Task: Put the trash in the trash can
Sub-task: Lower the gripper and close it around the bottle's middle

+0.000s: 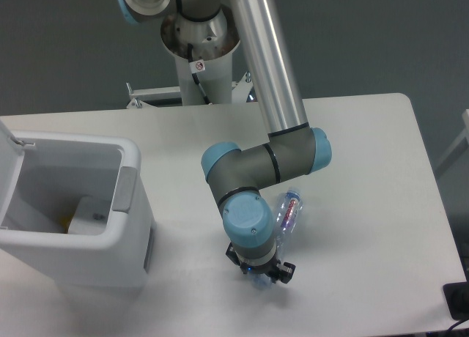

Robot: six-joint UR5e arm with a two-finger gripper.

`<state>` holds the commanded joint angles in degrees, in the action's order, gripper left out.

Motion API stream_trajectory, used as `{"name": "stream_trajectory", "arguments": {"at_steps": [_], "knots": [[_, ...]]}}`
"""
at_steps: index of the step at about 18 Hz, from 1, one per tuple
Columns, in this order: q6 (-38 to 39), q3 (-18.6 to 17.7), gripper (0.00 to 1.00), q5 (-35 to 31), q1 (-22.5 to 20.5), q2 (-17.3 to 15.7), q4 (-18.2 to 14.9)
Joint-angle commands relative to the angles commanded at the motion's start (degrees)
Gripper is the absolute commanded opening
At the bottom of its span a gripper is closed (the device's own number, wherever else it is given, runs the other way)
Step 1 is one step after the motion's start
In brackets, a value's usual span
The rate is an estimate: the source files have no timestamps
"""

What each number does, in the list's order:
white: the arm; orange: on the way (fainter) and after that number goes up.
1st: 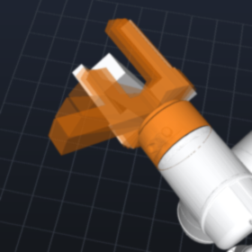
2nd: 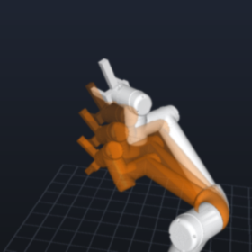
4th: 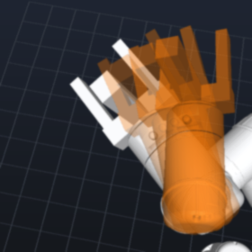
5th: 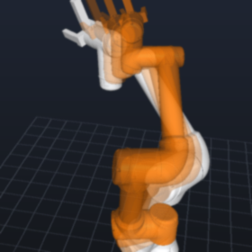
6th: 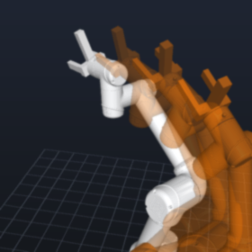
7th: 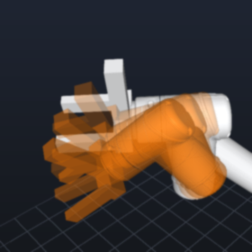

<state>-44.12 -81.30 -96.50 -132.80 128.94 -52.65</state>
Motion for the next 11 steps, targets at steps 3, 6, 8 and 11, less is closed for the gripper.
{"name": "stream_trajectory", "arguments": {"at_steps": [3, 6, 8, 11], "knots": [[-0.2, 0.1, 0.43, 0.6, -0.7, -1.7, -0.3], [-0.2, 0.5, 0.43, 5.4, -2.3, -3.3, -0.3], [0.4, 1.3, 0.43, 9.8, -3.8, -4.6, -0.3], [1.9, 2.0, 0.43, 19.8, -6.1, -7.6, -0.4]]}}
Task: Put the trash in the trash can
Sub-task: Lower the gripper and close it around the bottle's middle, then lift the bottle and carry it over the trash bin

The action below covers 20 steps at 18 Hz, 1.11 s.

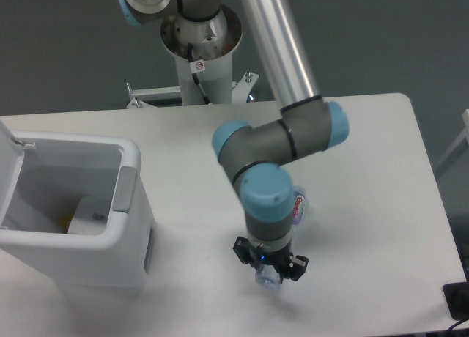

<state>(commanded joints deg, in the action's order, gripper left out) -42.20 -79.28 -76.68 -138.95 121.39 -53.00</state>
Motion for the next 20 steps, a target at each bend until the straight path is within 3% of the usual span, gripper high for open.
{"name": "stream_trajectory", "arguments": {"at_steps": [3, 9, 14, 20], "knots": [[6.4, 3.2, 0.43, 14.7, -3.0, -1.5, 0.1], [13.3, 11.8, 0.43, 28.0, -5.2, -3.5, 0.3], [14.1, 13.6, 0.43, 38.8, -5.0, -5.9, 0.6], [14.2, 13.7, 0.43, 47.3, -3.5, -8.6, 0.7]]}}
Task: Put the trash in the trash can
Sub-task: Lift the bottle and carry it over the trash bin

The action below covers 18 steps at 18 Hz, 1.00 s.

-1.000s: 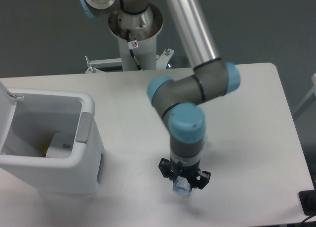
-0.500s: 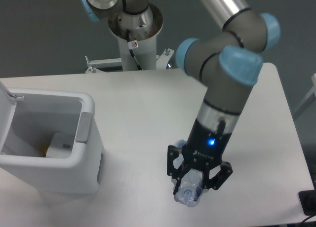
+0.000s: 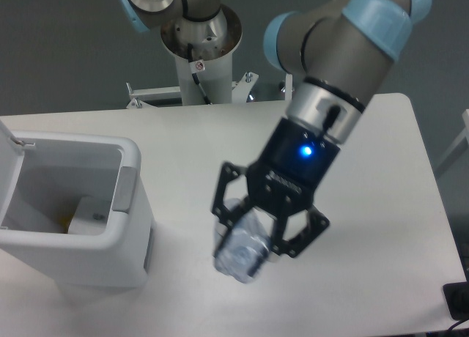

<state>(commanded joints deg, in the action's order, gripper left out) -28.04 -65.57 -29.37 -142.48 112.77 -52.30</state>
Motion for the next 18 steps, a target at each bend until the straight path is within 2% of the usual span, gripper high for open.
{"name": "stream_trajectory", "arguments": {"at_steps": [4, 10, 11, 15, 18], "knots": [[0.0, 0.1, 0.44, 3.7, 1.9, -1.0, 0.0], [-0.1, -0.1, 0.44, 3.9, 7.9, -0.9, 0.0], [-0.2, -1.0, 0.44, 3.9, 9.9, -0.9, 0.1], [-0.2, -4.6, 0.51, 3.0, 13.6, -1.0, 0.0], [-1.7, -6.8, 0.61, 2.9, 14.1, -1.2, 0.9]]}}
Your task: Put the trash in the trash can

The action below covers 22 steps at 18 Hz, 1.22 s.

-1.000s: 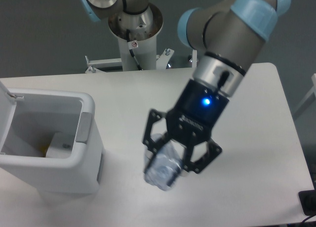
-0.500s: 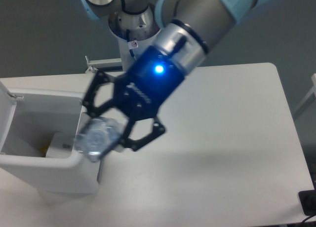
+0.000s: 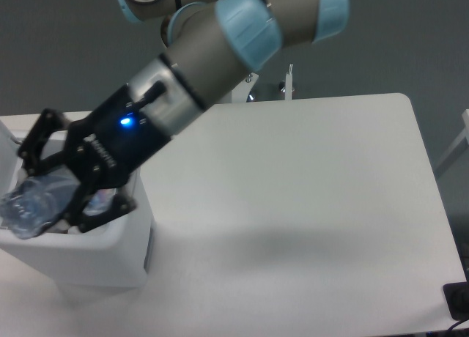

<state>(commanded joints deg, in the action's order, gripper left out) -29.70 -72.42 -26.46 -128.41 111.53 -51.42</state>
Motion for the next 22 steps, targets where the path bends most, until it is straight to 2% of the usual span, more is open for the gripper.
{"name": "stream_trajectory", "arguments": {"at_steps": [1, 2, 3, 5, 7, 9, 12, 19, 22], "knots": [[-0.4, -0.4, 0.64, 0.0, 0.1, 0.0, 0.4], [-0.6, -0.6, 0.76, 0.0, 0.2, 0.0, 0.4], [-0.6, -1.4, 0.78, 0.0, 0.7, -0.3, 0.4], [-0.7, -2.4, 0.93, 0.0, 0.7, -1.0, 0.4], [-1.5, -3.3, 1.0, 0.0, 0.7, -1.8, 0.4], [-1.7, -3.5, 1.0, 0.0, 0.6, -2.3, 0.4], [-1.9, -3.6, 1.0, 0.0, -2.0, -2.4, 0.4], [-3.5, -3.1, 1.0, 0.0, -14.6, -2.4, 0.6], [-6.8, -4.1, 1.0, -1.3, -18.4, -2.2, 0.3]]}}
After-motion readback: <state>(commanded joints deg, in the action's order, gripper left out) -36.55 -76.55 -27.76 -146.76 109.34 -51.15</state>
